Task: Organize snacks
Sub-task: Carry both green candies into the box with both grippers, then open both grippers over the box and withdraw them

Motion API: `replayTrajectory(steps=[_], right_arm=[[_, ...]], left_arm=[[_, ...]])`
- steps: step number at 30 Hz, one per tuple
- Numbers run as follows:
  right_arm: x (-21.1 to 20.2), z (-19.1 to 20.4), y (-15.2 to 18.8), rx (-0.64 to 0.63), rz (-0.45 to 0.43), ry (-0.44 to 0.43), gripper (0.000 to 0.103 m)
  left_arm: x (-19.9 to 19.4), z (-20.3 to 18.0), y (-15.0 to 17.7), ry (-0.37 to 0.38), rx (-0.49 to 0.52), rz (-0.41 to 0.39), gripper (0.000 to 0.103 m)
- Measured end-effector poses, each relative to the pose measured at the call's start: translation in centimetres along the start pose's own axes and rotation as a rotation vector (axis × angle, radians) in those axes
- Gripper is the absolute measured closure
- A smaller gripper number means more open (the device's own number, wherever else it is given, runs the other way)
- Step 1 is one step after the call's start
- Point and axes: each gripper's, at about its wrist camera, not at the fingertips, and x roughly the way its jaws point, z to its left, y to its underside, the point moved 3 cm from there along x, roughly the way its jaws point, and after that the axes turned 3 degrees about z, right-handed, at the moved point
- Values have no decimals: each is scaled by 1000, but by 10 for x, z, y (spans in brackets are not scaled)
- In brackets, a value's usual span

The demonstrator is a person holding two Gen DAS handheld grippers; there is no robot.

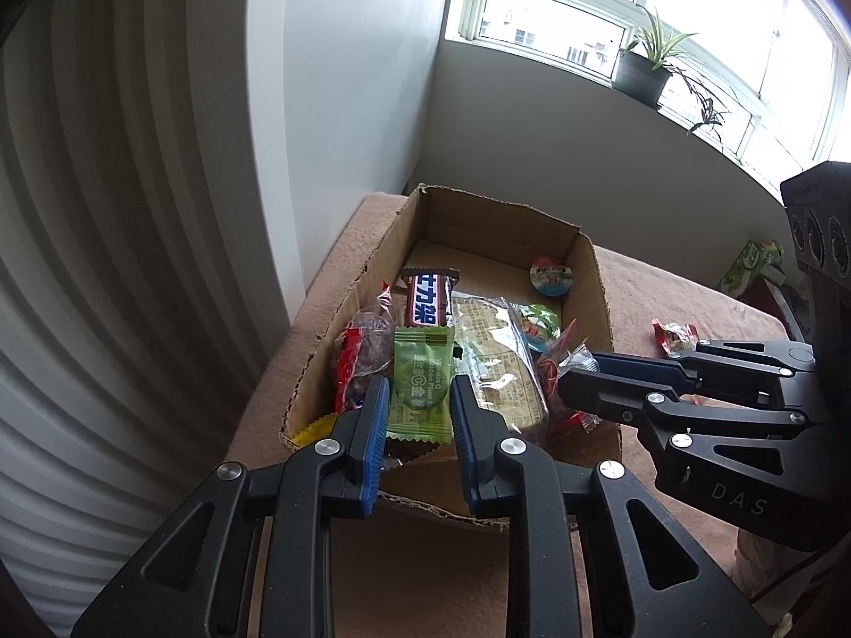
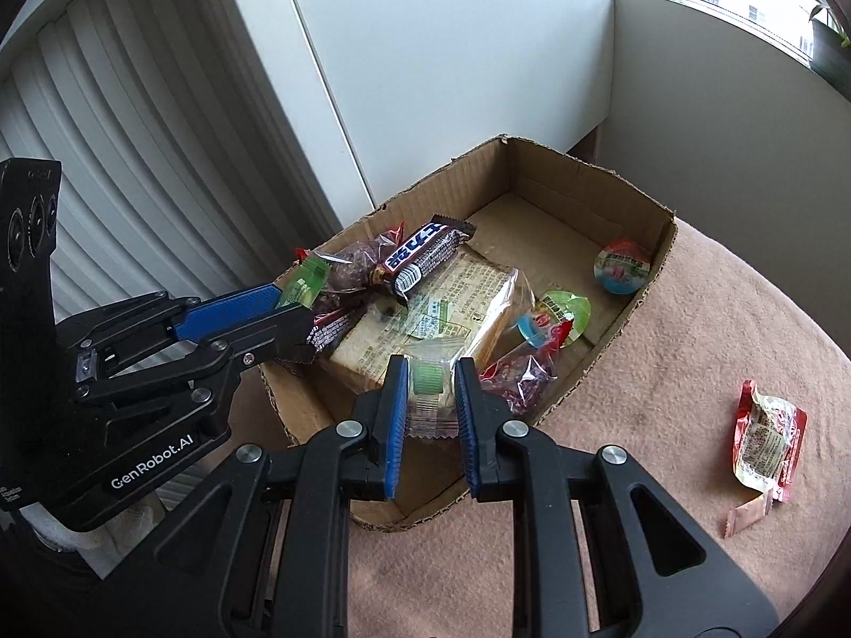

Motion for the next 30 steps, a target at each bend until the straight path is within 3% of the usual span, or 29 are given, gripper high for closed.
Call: replayTrajectory(steps=[2, 4, 5, 6, 10, 12, 14, 15, 21, 30], right_arm=[[0, -1, 0, -1, -2, -1, 84], [-3, -3, 0, 2, -13, 6, 67], [-5, -4, 1, 7, -24, 10, 48], [-9, -6, 1, 11, -40, 10, 39], [-20, -16, 1, 42, -64, 1, 39], [-26, -22, 2, 59, -77, 0, 28], [-33, -29, 4, 72, -99, 4, 19], [-37, -33, 5, 77, -107, 8, 16], [-63, -67, 17, 118, -132, 43, 15], [-113, -171, 47, 327, -176, 74, 15]], left_arm=[[1, 1, -1, -2, -3, -1, 81], [3, 2, -1, -4, -5, 4, 81], [3, 2, -1, -3, -7, 5, 80], [3, 2, -1, -6, -8, 6, 79], [3, 2, -3, -8, -12, 5, 70], [2, 1, -3, -6, -12, 6, 64], [0, -1, -3, -7, -13, 0, 49], [-1, -2, -3, -4, -14, -4, 48], [-11, -18, -1, 30, -4, -25, 48], [-30, -69, 4, 98, 64, -70, 48]])
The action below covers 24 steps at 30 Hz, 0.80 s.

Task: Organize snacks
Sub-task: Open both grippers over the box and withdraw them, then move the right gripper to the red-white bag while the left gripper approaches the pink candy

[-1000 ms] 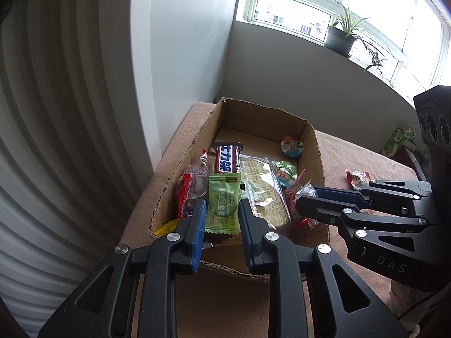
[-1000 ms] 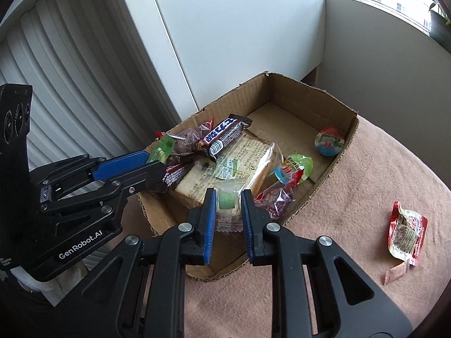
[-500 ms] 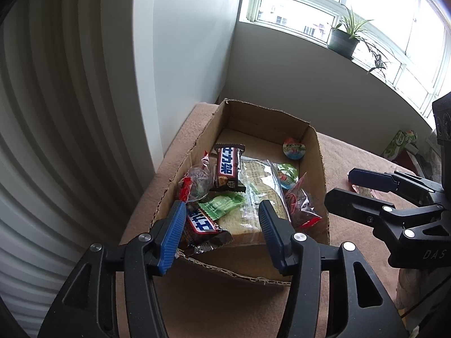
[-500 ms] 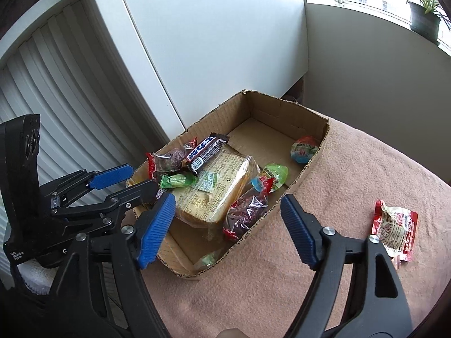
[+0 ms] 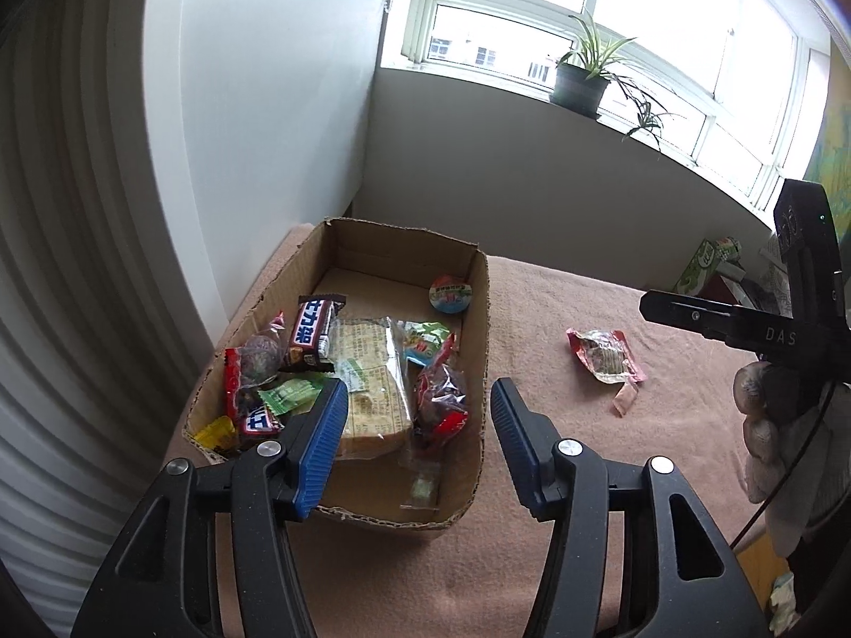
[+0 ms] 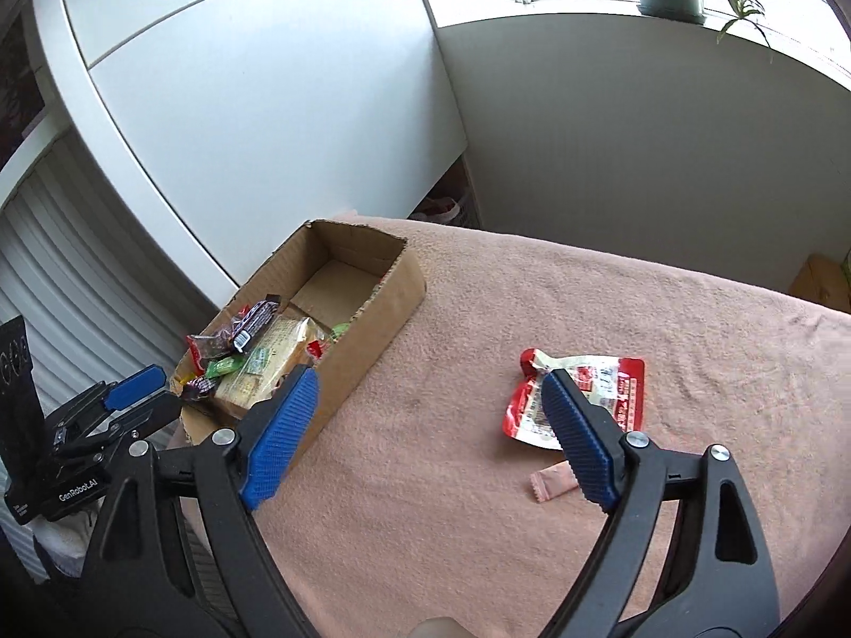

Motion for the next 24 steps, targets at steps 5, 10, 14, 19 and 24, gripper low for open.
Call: replayTrajectory(steps=[5, 10, 14, 19, 24], right_arm=[[-3, -46, -1, 67, 7, 34, 15], [7, -61, -6, 48, 41, 50, 15], [31, -54, -15, -43, 99, 84, 32], [76, -38, -21, -162, 180, 132, 43], [122, -21, -17, -314, 274, 210, 44]], left_arm=[[3, -33, 9, 51, 37, 11, 48], [18, -59, 21, 94, 54, 60, 48], [28, -72, 27, 102, 73, 91, 48], [35, -75, 28, 94, 73, 111, 48], [38, -71, 28, 79, 71, 117, 48]])
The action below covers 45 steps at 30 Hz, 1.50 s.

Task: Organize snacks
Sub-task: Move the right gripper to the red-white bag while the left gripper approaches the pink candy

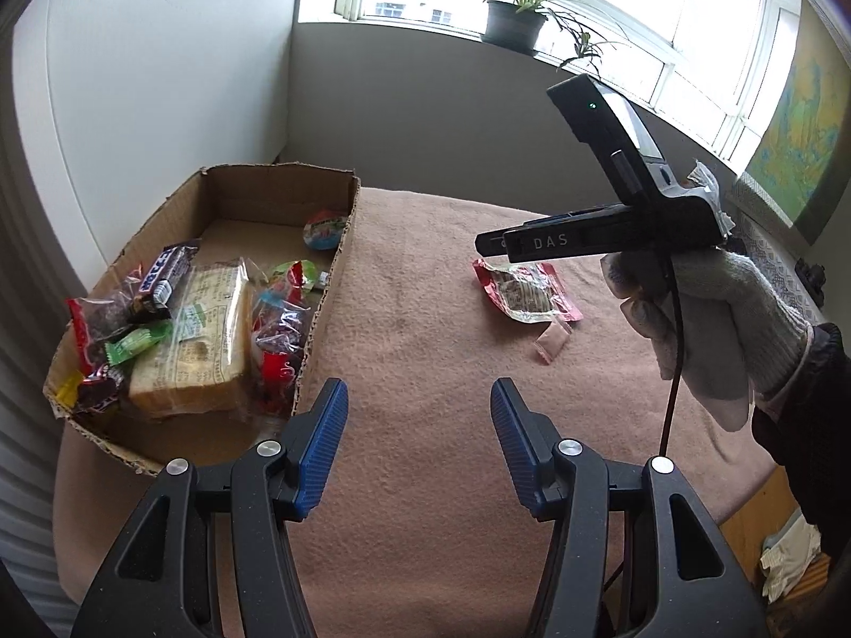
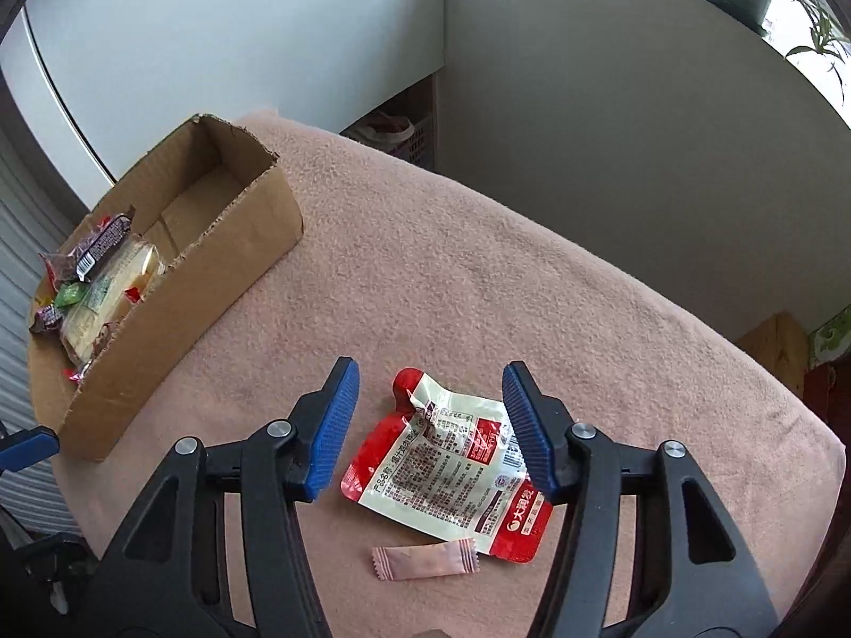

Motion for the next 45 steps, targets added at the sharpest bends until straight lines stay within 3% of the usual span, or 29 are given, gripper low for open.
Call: replayTrajectory(steps=[2, 6, 12, 22, 28, 32, 37, 41, 45], right_arm=[[11, 6, -1, -44, 32, 15, 44], [27, 12, 3, -137, 71, 124, 44], [28, -13, 11, -86, 87, 163, 44], [6, -67, 68, 81, 43, 86, 44], [-14, -78, 115, 103, 23, 122, 44], [-31, -73, 135, 117, 21, 176, 44], [-67, -47, 155, 139, -64, 151, 44], [-78, -43, 169, 226, -96, 25, 44], [-68, -36, 177, 226, -98, 100, 44]], left_arm=[[1, 2, 0, -4, -2, 3, 48], [6, 5, -1, -7, -11, 10, 48], [12, -2, -1, 4, -2, 24, 48], [16, -12, -1, 13, 16, 36, 48], [25, -21, 1, 15, 41, 57, 48], [29, -28, 0, 24, 47, 62, 48], [34, -37, 0, 40, 56, 70, 48], [42, -44, 1, 75, 54, 97, 48], [56, -56, -6, 98, 55, 121, 48]])
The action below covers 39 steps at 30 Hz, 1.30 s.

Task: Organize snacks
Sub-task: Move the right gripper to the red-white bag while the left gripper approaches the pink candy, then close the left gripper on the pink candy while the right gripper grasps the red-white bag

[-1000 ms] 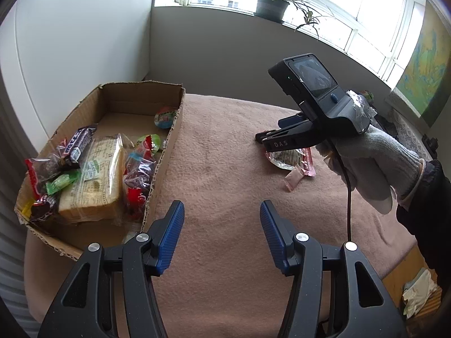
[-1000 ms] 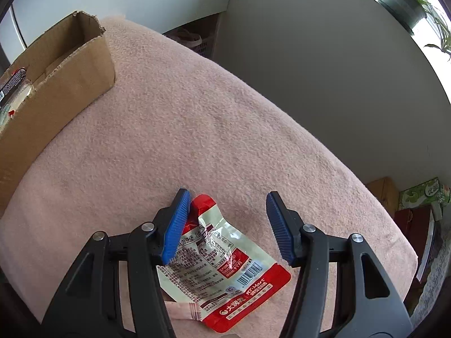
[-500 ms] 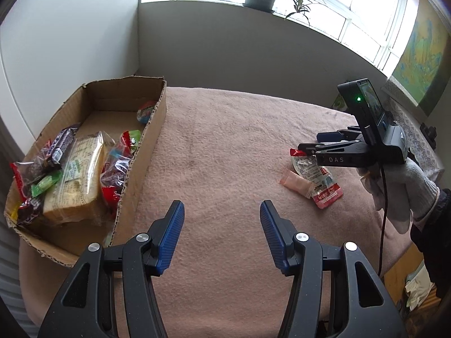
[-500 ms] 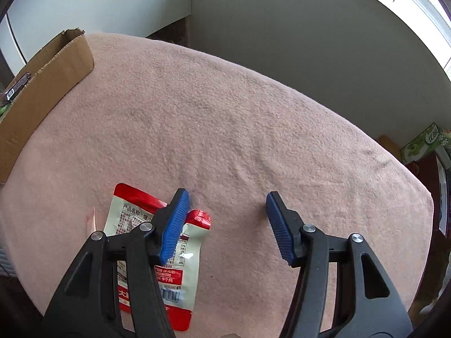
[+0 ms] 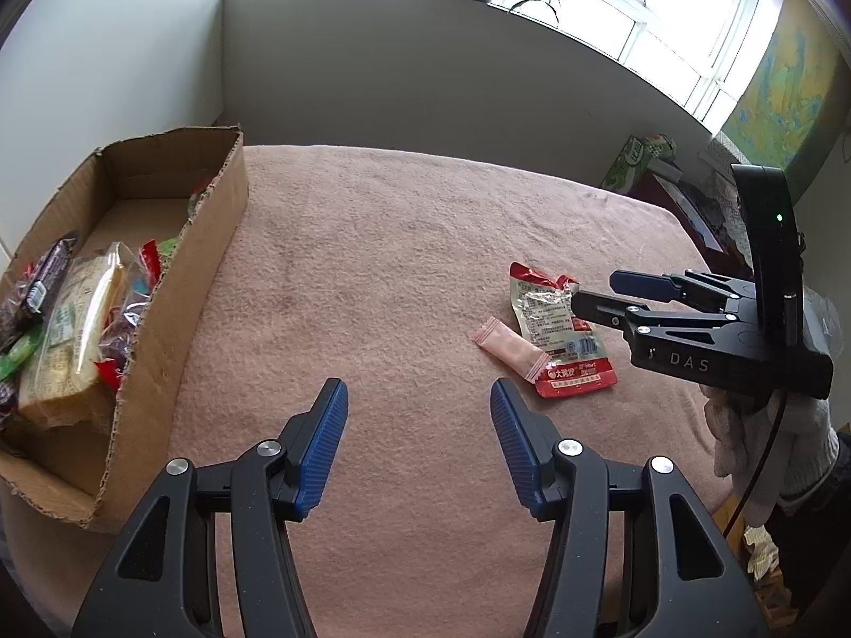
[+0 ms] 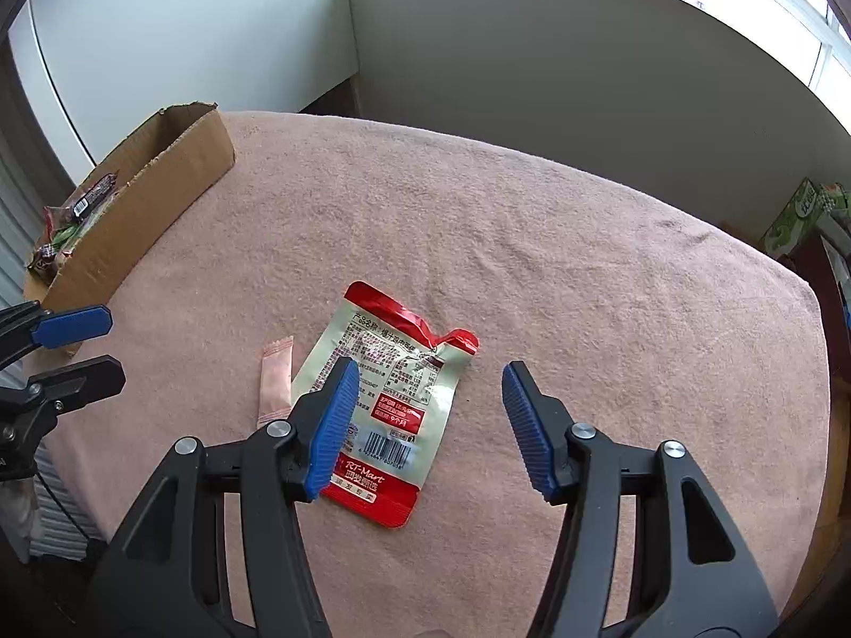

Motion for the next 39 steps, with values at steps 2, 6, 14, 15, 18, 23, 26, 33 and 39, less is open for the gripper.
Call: replayTrajectory(steps=[2, 6, 14, 15, 18, 23, 26, 33, 39], right_arm=[[3, -3, -4, 42, 7, -20, 44], [2, -21, 1, 99, 9, -23, 44], [1, -36, 4, 150, -3, -35, 44], [0, -36, 4, 153, -4, -38, 44], [-3, -37, 6, 163, -8, -54, 44], [5, -30, 4, 193, 0, -89, 44], [9, -19, 2, 185, -1, -78, 28], [25, 8, -6, 146, 23, -54, 22], [39, 26, -11, 101, 33, 12, 9]], left_arm=[[10, -10, -7, 6, 17, 15, 48], [31, -32, -16, 10, 48, 39, 48], [69, -58, -16, -59, 97, 74, 48], [72, -58, -15, -69, 103, 77, 48], [74, -55, -11, -97, 128, 69, 48], [72, -40, -12, -111, 101, 70, 48], [71, -36, -13, -115, 108, 71, 48], [65, -25, -13, -111, 116, 66, 69], [57, -9, -9, -94, 94, 68, 71]])
